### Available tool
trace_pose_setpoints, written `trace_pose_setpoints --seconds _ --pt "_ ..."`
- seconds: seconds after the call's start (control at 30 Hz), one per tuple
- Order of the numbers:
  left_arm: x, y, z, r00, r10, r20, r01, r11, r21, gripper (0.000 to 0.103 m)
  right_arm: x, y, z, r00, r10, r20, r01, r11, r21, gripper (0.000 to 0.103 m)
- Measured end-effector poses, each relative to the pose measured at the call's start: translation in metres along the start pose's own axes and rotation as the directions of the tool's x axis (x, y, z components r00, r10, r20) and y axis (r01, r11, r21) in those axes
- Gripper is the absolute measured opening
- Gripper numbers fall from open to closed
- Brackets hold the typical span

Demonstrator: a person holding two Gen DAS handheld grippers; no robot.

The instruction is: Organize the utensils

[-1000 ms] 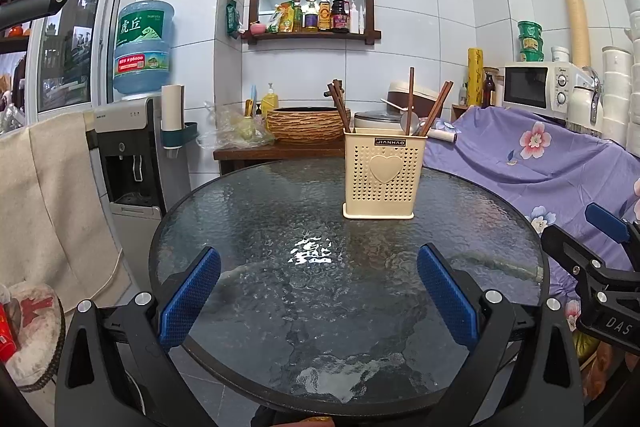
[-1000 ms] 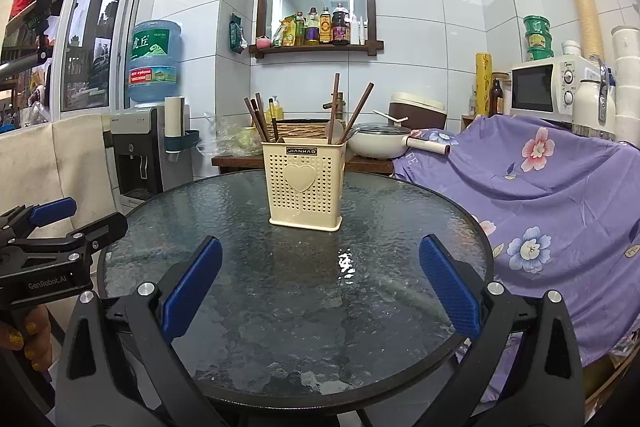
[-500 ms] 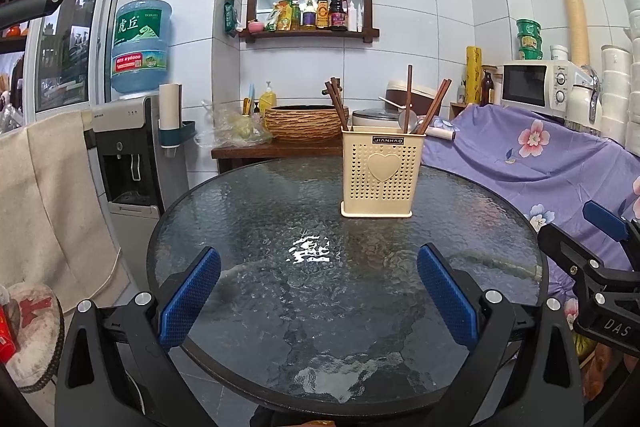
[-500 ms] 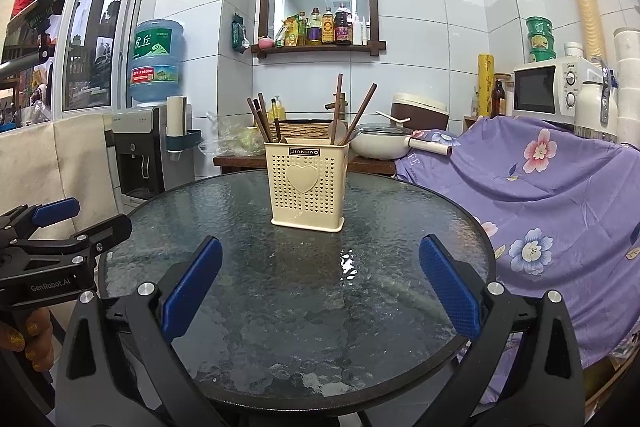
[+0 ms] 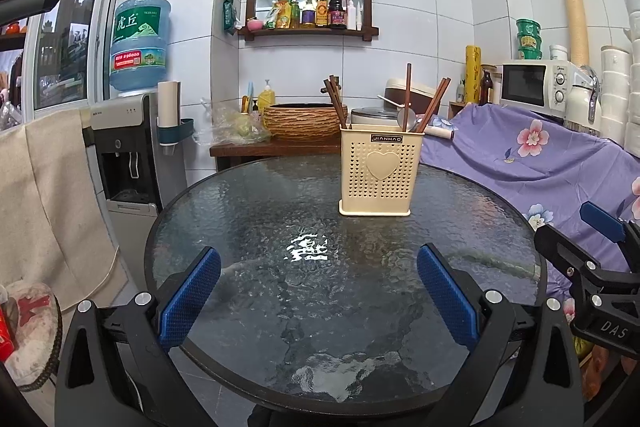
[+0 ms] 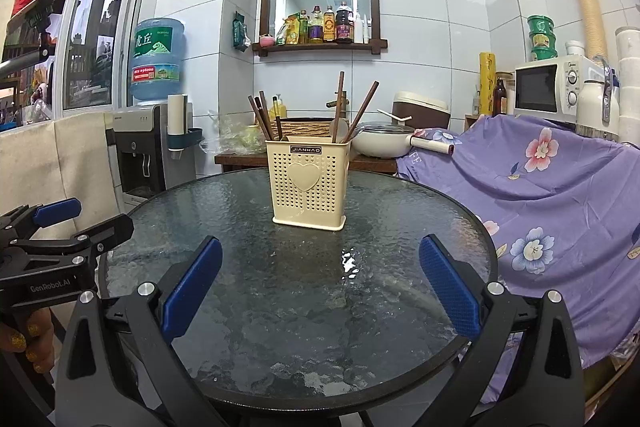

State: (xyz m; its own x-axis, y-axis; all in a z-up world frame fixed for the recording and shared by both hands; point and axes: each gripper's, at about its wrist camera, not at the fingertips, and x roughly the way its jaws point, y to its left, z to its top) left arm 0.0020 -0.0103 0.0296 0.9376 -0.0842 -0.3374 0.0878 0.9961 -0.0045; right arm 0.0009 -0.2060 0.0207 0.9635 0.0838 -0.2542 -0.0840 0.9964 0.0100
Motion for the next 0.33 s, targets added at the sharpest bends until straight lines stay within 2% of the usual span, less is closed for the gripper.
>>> trace_pose_setpoints --seconds 0.33 --pt "0.0022 0.0013 -0.0003 1.0 0.007 -0.019 -0.007 1.0 -0.002 0.097 0.0003 0.0004 -0.0007 1.0 0.004 -0.002 -0.004 1.0 0.002 0.097"
